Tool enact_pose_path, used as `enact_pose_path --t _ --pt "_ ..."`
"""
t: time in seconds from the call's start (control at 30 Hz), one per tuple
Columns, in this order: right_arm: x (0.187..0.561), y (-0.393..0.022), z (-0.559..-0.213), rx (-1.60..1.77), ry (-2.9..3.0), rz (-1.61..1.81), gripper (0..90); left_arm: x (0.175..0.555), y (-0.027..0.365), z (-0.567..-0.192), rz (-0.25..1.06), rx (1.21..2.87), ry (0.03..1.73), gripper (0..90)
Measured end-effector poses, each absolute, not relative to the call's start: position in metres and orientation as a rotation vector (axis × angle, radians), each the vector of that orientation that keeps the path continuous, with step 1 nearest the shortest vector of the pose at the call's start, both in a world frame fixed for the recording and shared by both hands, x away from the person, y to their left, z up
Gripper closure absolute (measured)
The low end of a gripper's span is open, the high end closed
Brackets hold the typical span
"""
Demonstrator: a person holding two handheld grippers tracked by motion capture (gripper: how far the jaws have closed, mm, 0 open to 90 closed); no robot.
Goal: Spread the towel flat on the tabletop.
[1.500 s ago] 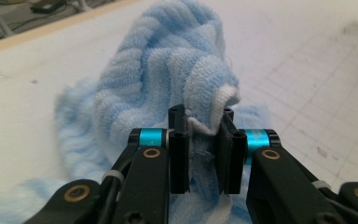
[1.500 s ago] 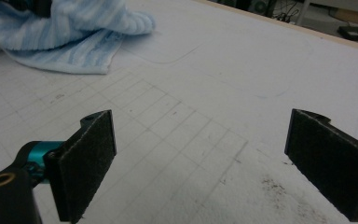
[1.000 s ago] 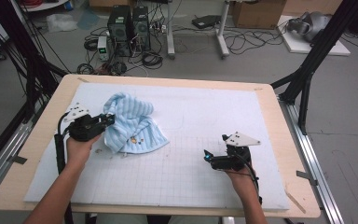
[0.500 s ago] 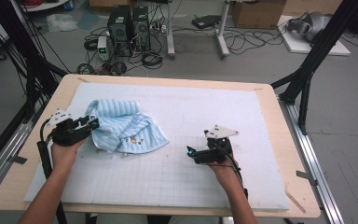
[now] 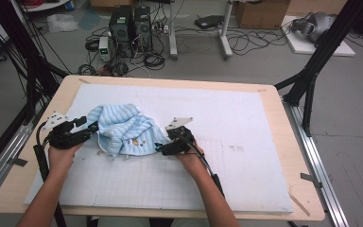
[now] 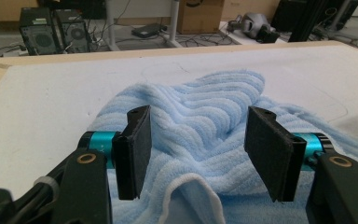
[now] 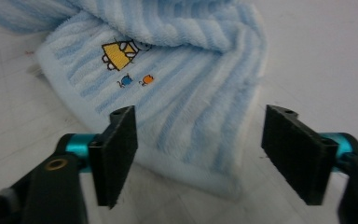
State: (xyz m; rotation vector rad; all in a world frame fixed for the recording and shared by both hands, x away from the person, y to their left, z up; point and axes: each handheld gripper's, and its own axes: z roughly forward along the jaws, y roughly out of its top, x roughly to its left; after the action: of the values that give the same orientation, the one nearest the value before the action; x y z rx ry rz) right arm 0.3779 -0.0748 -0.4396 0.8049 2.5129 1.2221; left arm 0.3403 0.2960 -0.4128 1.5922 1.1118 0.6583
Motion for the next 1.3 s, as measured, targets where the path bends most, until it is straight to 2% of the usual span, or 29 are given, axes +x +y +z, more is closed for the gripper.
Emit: enact_pose_path --t 0.13,0.23,0.27,0.3,0.43,0.87,1.2,1.23,1.3 --pt "0.382 -0.058 -0.448 0.734 2.576 1.142 55.1 0.341 0.294 -0.415 0.646 1.602 1.107 41.6" --pt "0.380 -0.059 -0.445 0.726 2.598 1.135 78.2 0.341 0.293 -0.417 0.635 1.611 1.109 41.6" --pt "0.380 -0.059 -0.445 0.726 2.598 1.135 78.2 0.341 0.293 -0.417 0.635 1.611 1.109 41.6" --pt "0.378 -0.063 -0.443 0.726 2.620 1.112 84.8 0.341 0.293 -0.417 0.633 1.613 1.109 41.6" --pt "0.372 -0.073 -0.441 0.715 2.639 1.101 85.4 0.341 0.293 -0.418 0.631 1.618 1.109 41.7" --pt "0.308 -0.158 -0.436 0.751 2.623 1.122 85.3 0.343 0.286 -0.422 0.611 1.641 1.101 41.4" --pt "0.277 -0.196 -0.438 0.802 2.612 1.124 85.3 0.344 0.286 -0.422 0.613 1.640 1.107 41.2" --pt "0.275 -0.198 -0.438 0.805 2.613 1.130 84.4 0.344 0.287 -0.422 0.616 1.639 1.110 41.2" --pt "0.274 -0.198 -0.432 0.826 2.565 1.185 68.4 0.344 0.286 -0.423 0.614 1.636 1.111 41.1"
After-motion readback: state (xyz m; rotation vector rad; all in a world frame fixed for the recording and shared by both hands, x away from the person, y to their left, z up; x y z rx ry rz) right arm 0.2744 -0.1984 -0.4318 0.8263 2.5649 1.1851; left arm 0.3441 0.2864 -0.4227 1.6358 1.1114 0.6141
